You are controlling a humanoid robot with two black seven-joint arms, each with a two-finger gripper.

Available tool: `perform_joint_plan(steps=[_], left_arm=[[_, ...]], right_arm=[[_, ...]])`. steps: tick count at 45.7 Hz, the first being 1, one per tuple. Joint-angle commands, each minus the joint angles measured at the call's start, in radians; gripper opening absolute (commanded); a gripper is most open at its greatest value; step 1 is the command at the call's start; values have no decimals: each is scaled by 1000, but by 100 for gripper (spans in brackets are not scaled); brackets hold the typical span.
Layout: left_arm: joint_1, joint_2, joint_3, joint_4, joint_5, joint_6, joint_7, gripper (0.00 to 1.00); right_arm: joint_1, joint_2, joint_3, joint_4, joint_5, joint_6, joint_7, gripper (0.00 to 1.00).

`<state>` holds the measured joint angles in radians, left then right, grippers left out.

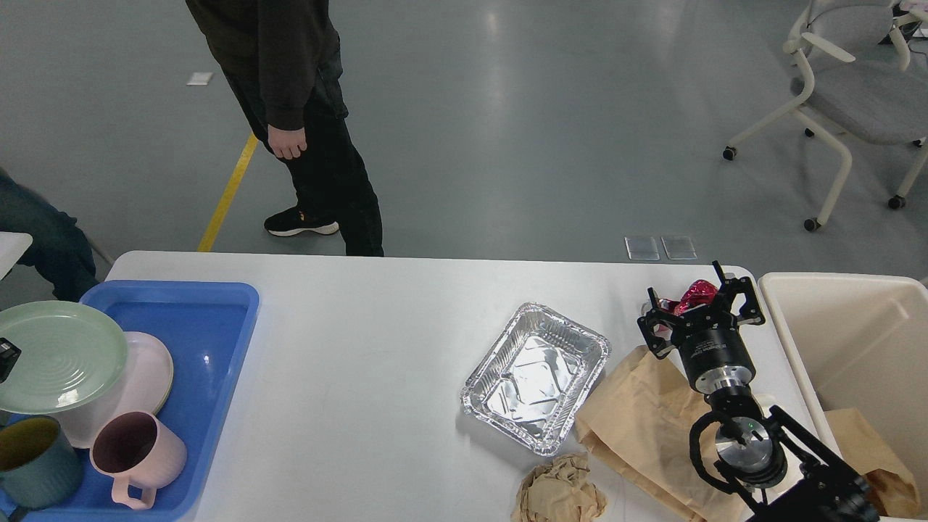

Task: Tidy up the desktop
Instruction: 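Lift the pale green plate and lower it onto the blue tray, then release the plate onto the pink plate and withdraw the left gripper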

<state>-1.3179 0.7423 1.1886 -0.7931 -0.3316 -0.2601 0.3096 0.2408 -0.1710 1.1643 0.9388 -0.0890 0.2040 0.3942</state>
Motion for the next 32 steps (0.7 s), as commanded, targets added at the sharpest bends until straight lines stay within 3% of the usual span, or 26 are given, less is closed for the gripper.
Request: perform_joint_plan(steps=[1,9,27,32], left_arm=[[25,-1,-63,-5,0,-8,-3,0],[97,-1,-173,-5,-3,-8,-1,0],[146,-8,-241,0,-10,2,-4,0],[149,-3,-273,5,-12,7,-6,4]], right_arm=[[0,1,0,0,0,0,0,100],[0,-1,0,0,0,0,0,100],[0,1,0,0,0,0,0,100],[0,1,0,0,0,0,0,100]])
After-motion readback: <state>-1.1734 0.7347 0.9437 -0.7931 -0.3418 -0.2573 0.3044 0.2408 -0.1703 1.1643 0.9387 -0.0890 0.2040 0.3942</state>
